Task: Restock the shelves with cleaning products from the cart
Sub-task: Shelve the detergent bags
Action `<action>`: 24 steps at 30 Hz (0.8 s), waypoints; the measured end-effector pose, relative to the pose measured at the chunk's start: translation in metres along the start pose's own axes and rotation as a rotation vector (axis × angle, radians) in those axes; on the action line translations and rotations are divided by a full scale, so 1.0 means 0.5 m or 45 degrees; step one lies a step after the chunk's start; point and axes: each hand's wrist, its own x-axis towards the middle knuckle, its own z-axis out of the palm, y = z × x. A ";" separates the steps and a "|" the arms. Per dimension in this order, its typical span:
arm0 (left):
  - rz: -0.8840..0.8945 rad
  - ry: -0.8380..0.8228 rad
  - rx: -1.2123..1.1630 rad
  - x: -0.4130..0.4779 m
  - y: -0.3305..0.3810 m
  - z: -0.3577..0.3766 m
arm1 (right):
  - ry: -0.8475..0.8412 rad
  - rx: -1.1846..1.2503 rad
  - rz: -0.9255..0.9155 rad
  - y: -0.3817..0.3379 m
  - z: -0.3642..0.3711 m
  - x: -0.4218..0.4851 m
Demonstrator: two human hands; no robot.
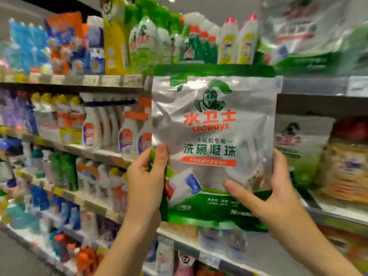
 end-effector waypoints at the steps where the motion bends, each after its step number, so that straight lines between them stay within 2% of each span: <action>1: 0.005 -0.020 -0.036 0.002 0.001 0.036 | 0.030 -0.016 -0.035 -0.003 -0.029 0.007; 12: 0.172 -0.242 -0.197 0.114 0.057 0.308 | 0.175 -0.182 -0.364 -0.052 -0.229 0.145; 17: 0.401 -0.307 -0.167 0.222 0.119 0.419 | 0.291 -0.290 -0.588 -0.098 -0.276 0.272; 21: 0.640 -0.314 -0.059 0.299 0.159 0.503 | 0.355 -0.298 -0.628 -0.132 -0.321 0.378; 24: 0.730 -0.461 -0.046 0.340 0.159 0.536 | 0.391 -0.335 -0.639 -0.140 -0.346 0.430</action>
